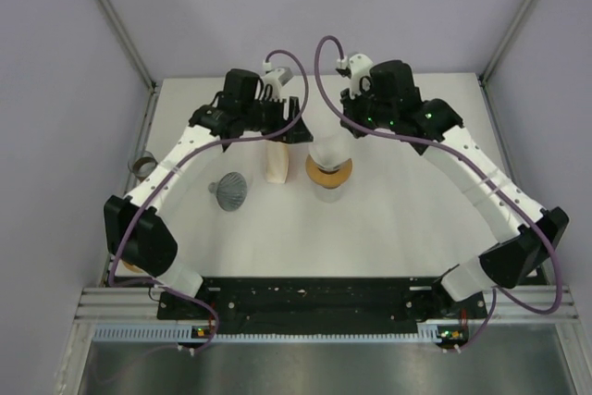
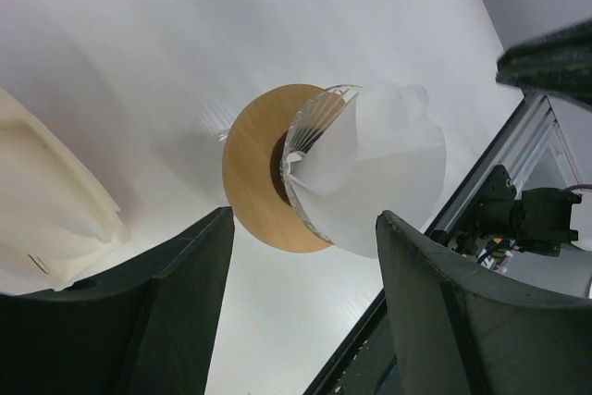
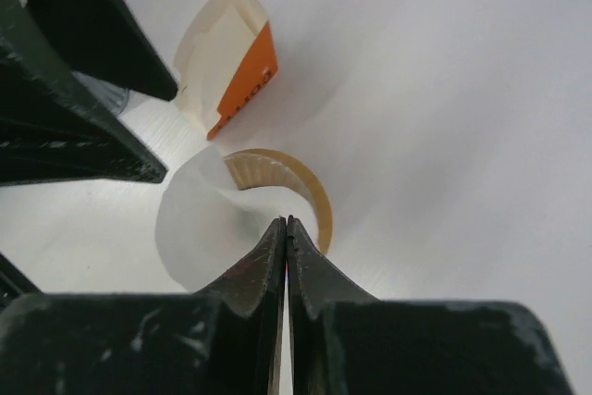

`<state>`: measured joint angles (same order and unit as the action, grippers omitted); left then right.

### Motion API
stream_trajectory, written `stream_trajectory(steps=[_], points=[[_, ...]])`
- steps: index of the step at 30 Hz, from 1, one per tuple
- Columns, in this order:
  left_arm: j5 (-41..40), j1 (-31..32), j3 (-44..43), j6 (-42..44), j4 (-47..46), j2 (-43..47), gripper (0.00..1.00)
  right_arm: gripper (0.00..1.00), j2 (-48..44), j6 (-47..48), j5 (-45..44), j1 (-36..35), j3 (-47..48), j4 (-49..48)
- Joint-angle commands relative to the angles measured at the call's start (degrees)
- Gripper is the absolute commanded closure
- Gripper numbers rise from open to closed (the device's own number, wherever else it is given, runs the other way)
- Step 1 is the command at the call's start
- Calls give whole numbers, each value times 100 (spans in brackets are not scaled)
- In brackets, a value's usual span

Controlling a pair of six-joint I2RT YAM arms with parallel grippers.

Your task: Place the coffee filter in the dripper

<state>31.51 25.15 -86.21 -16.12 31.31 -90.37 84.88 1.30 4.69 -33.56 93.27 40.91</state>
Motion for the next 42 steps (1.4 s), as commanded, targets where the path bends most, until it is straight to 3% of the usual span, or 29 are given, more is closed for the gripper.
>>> stream_trajectory(steps=[1, 12, 21, 34, 42], points=[[163, -211, -10, -22, -160, 256, 32, 100, 168, -51, 190, -414, 384, 391], [268, -309, 720, -585, -801, 327, 32, 100, 1065, -446, 243, -537, 349, 743], [497, -300, 913, -928, -1004, 98, 32, 100, 1873, -420, -205, -537, 727, 743], [514, -186, 931, -937, -1074, -16, 33, 100, 2349, -403, -328, -467, 710, 743], [198, -247, 782, -700, -907, 159, 34, 100, 2384, -367, -759, -72, 683, 779]])
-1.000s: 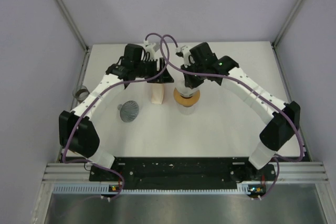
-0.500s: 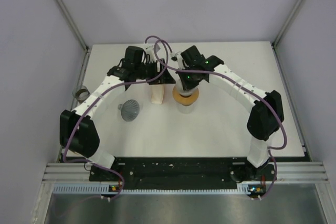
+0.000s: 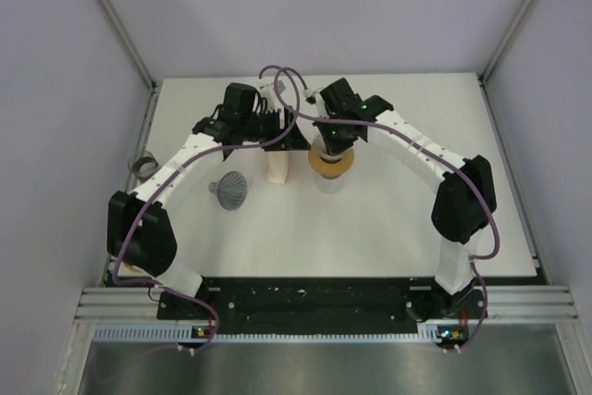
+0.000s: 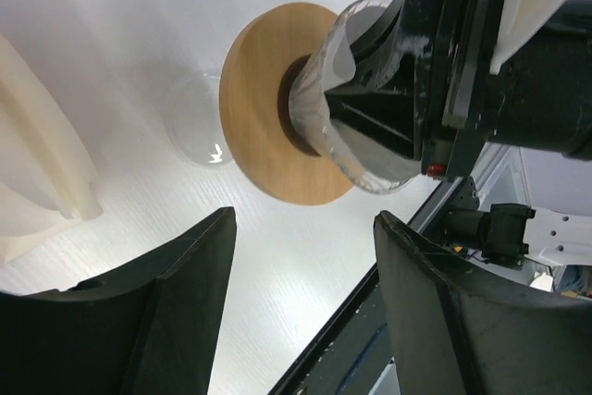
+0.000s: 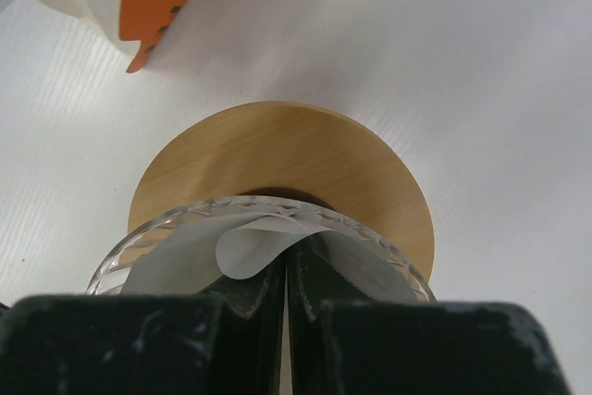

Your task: Place the coffee filter in the dripper

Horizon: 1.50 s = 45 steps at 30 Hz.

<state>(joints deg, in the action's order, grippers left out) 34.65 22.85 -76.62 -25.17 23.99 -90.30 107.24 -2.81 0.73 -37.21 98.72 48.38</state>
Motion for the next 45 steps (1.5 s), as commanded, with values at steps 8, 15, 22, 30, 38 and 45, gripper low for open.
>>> stream_trajectory(steps=[8, 15, 22, 30, 38, 45], points=[[-108, -149, -204, 232, -184, 206, 34, 100, 446, 158, -530, 627, 718, 180], [-108, -193, -178, 232, -193, 215, 34, 100, 429, 132, -398, 636, 1220, 286], [-82, -202, -204, 223, -193, 232, 34, 89, 140, 140, -460, 627, 1317, 321], [-82, -211, -222, 223, -184, 250, 34, 82, 86, 149, -399, 636, 1317, 409], [-82, -202, -222, 153, -201, 232, 34, 100, 358, 96, 74, 636, 896, 339], [-11, 35, -1318, 47, 183, -548, 29, 100, 429, 88, -12, 636, 719, 304]])
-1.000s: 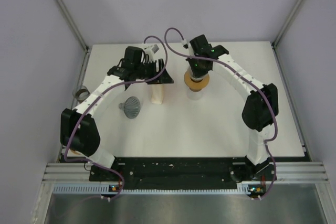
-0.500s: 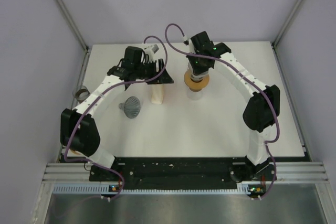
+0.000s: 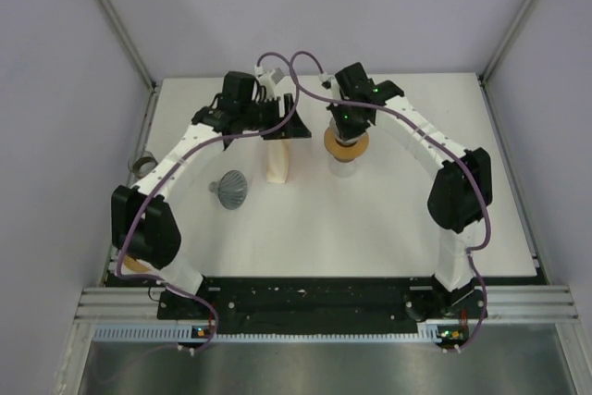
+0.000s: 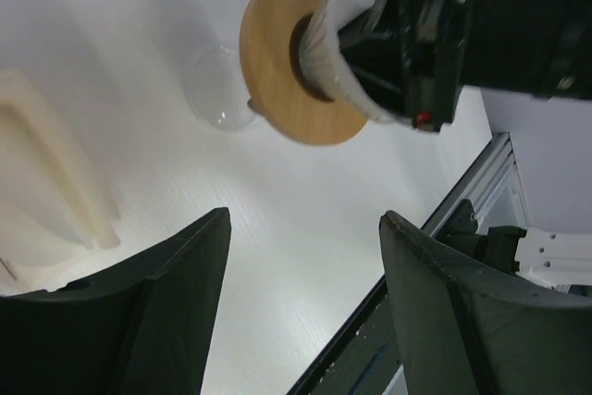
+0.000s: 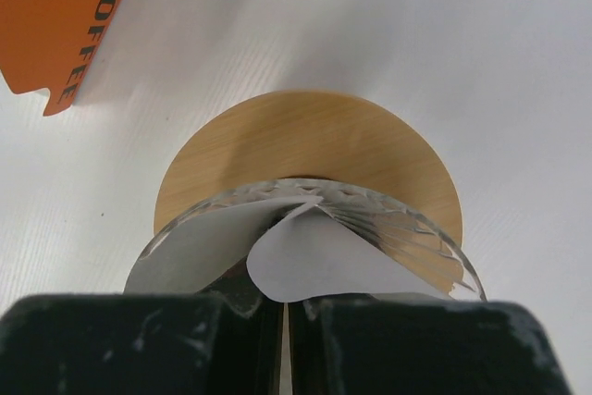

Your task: Place the coffee filter in the dripper

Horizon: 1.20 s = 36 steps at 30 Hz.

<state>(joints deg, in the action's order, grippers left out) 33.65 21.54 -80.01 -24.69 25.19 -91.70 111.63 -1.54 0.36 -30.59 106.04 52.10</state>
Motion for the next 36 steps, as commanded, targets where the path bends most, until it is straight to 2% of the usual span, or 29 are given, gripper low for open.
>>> stream_trajectory(steps=[1, 6, 11, 25, 32, 36], points=[[63, 201, -1173, -1, 161, -567, 29, 100, -28, -39, 25, -26, -30, -68], [-16, 359, -1561, -97, 188, -1042, 33, 100, -10, -30, 43, -26, -75, -112], [-25, 377, -1571, -352, 109, -1298, 39, 100, -89, -65, 473, -26, -48, -199], [133, 377, -1456, -950, -524, -1570, 37, 100, -89, -171, 632, -17, -66, -314], [-306, 386, -1421, -669, -471, -1623, 47, 100, -203, -83, 623, -17, 13, -323], [-280, 386, -1325, -660, -462, -1588, 52, 100, -308, -74, 509, -17, 75, -358]])
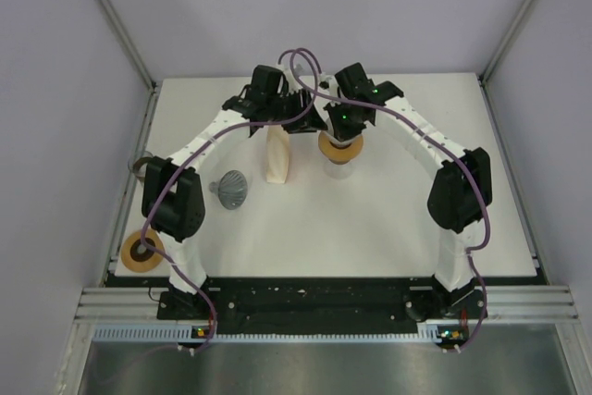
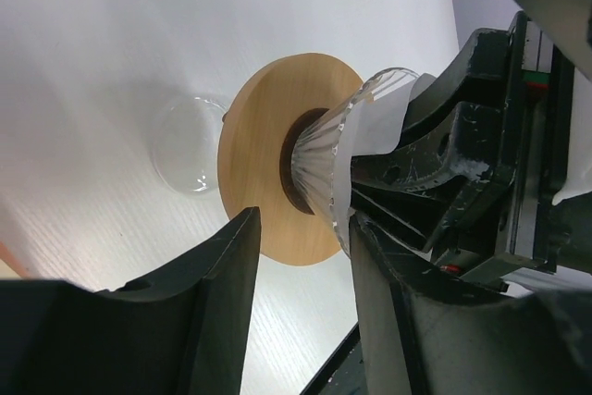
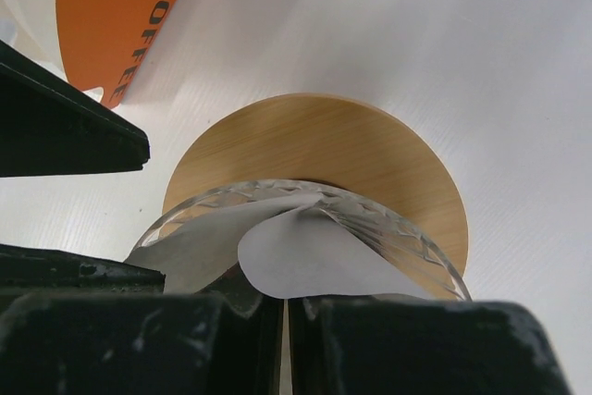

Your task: Place the coffee filter in the dripper

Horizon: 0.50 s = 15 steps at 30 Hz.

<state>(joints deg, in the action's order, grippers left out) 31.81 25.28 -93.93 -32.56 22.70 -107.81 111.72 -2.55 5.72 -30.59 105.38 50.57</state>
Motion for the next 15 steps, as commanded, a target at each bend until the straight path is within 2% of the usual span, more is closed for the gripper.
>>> stream_trajectory(steps=[1, 9, 15], points=[[-96, 12, 77, 127, -213, 32, 52, 100, -361, 26, -88, -17, 158, -222], [-96, 12, 103, 206, -213, 120, 52, 100, -800, 52, -747, -9, 184, -328], [-79, 12, 85, 215, -213, 120, 52, 100, -1117, 79, -835, -9, 105, -407]])
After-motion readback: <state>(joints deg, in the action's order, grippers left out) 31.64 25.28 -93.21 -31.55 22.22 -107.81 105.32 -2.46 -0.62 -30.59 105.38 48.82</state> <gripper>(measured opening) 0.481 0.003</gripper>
